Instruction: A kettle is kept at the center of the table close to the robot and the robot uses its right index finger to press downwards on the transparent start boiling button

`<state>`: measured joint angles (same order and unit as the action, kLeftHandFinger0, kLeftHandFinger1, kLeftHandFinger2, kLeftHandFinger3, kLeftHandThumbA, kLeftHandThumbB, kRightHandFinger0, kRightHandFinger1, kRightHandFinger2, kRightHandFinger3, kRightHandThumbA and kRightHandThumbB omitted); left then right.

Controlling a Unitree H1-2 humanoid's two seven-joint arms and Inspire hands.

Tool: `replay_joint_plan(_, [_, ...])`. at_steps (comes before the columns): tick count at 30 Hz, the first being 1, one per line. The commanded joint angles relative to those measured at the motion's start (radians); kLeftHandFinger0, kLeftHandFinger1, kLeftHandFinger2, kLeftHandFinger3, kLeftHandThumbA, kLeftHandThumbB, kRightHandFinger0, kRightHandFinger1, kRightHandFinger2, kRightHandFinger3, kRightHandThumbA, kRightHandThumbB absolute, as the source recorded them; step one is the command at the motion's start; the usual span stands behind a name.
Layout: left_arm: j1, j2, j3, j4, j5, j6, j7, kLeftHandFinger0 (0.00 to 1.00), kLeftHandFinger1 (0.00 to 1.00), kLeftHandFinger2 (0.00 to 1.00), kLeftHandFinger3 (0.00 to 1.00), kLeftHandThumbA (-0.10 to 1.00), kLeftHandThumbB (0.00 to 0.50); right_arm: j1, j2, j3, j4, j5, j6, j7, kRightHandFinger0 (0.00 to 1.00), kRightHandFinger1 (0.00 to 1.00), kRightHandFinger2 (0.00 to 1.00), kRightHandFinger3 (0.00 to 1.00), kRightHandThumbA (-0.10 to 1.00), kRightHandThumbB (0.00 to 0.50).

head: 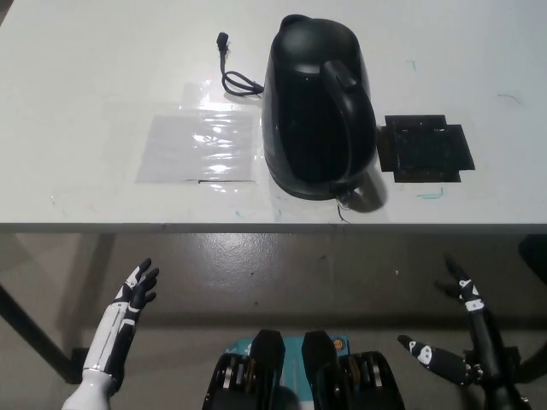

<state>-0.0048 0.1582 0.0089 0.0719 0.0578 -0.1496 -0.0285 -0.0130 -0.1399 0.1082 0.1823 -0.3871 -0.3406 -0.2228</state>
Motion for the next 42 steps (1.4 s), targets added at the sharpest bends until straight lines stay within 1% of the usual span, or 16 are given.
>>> replay_joint_plan(1, [-0.022, 0.020, -0.014, -0.033, 0.020, -0.102, -0.015, 1.00, 1.00, 1.00, 1.00, 1.00, 0.206, -0.044, -0.013, 0.075, -0.285, -0.562, -0.024, -0.226, 0.00, 0.00, 0.00, 1.00, 0.96, 0.190])
replay_joint_plan(2, [-0.022, 0.021, -0.015, -0.034, 0.019, -0.098, -0.017, 1.00, 1.00, 1.00, 1.00, 1.00, 0.206, -0.059, -0.008, 0.094, -0.299, -0.587, 0.004, -0.196, 0.00, 0.00, 0.00, 1.00, 0.96, 0.182])
replay_joint_plan(3, [-0.022, 0.019, -0.014, -0.036, 0.020, -0.095, -0.015, 1.00, 1.00, 1.00, 1.00, 1.00, 0.211, -0.065, -0.005, 0.099, -0.302, -0.590, 0.012, -0.187, 0.00, 0.00, 0.02, 1.00, 0.96, 0.184])
replay_joint_plan(5, [-0.021, 0.018, -0.011, -0.042, 0.016, -0.086, -0.015, 1.00, 1.00, 1.00, 1.00, 1.00, 0.210, -0.086, 0.006, 0.111, -0.308, -0.597, 0.033, -0.164, 0.00, 0.00, 0.03, 1.00, 0.95, 0.192])
replay_joint_plan(6, [-0.022, 0.019, -0.010, -0.045, 0.021, -0.085, -0.012, 1.00, 1.00, 1.00, 1.00, 1.00, 0.208, -0.096, 0.009, 0.116, -0.307, -0.599, 0.039, -0.156, 0.00, 0.00, 0.03, 1.00, 0.95, 0.189])
replay_joint_plan(8, [-0.022, 0.019, -0.011, -0.045, 0.019, -0.089, -0.013, 1.00, 1.00, 1.00, 1.00, 1.00, 0.196, -0.111, 0.010, 0.124, -0.313, -0.603, 0.062, -0.120, 0.00, 0.00, 0.04, 1.00, 0.97, 0.192])
replay_joint_plan(9, [-0.025, 0.020, -0.011, -0.033, 0.020, -0.106, -0.012, 1.00, 1.00, 1.00, 1.00, 1.00, 0.188, -0.123, 0.010, 0.128, -0.311, -0.606, 0.073, -0.107, 0.00, 0.00, 0.03, 1.00, 0.98, 0.198])
replay_joint_plan(10, [-0.026, 0.020, -0.011, -0.030, 0.025, -0.108, -0.009, 1.00, 1.00, 1.00, 1.00, 1.00, 0.192, -0.131, 0.010, 0.132, -0.305, -0.611, 0.080, -0.104, 0.00, 0.00, 0.03, 1.00, 1.00, 0.203])
replay_joint_plan(12, [-0.027, 0.020, -0.012, -0.031, 0.021, -0.106, -0.013, 1.00, 1.00, 1.00, 1.00, 1.00, 0.193, -0.144, 0.011, 0.138, -0.299, -0.623, 0.100, -0.092, 0.00, 0.00, 0.03, 1.00, 1.00, 0.207])
replay_joint_plan(18, [-0.031, 0.019, -0.012, -0.029, 0.023, -0.105, -0.013, 1.00, 1.00, 1.00, 1.00, 1.00, 0.201, -0.179, 0.015, 0.157, -0.260, -0.648, 0.140, -0.083, 0.00, 0.00, 0.00, 1.00, 1.00, 0.214])
replay_joint_plan(20, [-0.031, 0.019, -0.012, -0.032, 0.016, -0.097, -0.017, 1.00, 1.00, 1.00, 1.00, 1.00, 0.218, -0.192, 0.014, 0.164, -0.239, -0.649, 0.149, -0.081, 0.00, 0.00, 0.00, 1.00, 1.00, 0.215])
replay_joint_plan(24, [-0.031, 0.021, -0.013, -0.036, 0.021, -0.100, -0.018, 1.00, 1.00, 1.00, 1.00, 1.00, 0.211, -0.206, 0.016, 0.176, -0.217, -0.660, 0.181, -0.069, 0.00, 0.00, 0.00, 1.00, 1.00, 0.212])
replay_joint_plan(29, [-0.030, 0.017, -0.012, -0.035, 0.013, -0.102, -0.019, 1.00, 1.00, 1.00, 1.00, 1.00, 0.218, -0.226, 0.015, 0.186, -0.180, -0.658, 0.208, -0.060, 0.00, 0.00, 0.00, 1.00, 1.00, 0.219])
replay_joint_plan(36, [-0.028, 0.019, -0.012, -0.038, 0.015, -0.101, -0.020, 1.00, 1.00, 1.00, 1.00, 1.00, 0.222, -0.255, 0.009, 0.193, -0.099, -0.653, 0.222, -0.074, 0.00, 0.00, 0.00, 1.00, 1.00, 0.208])
replay_joint_plan(39, [-0.030, 0.020, -0.011, -0.035, 0.014, -0.107, -0.021, 1.00, 1.00, 1.00, 1.00, 1.00, 0.209, -0.260, 0.010, 0.189, -0.077, -0.637, 0.229, -0.067, 0.00, 0.00, 0.00, 1.00, 1.00, 0.200])
replay_joint_plan(42, [-0.030, 0.019, -0.009, -0.034, 0.016, -0.110, -0.021, 1.00, 1.00, 1.00, 1.00, 1.00, 0.216, -0.268, 0.008, 0.191, -0.058, -0.640, 0.238, -0.072, 0.00, 0.00, 0.00, 1.00, 1.00, 0.206])
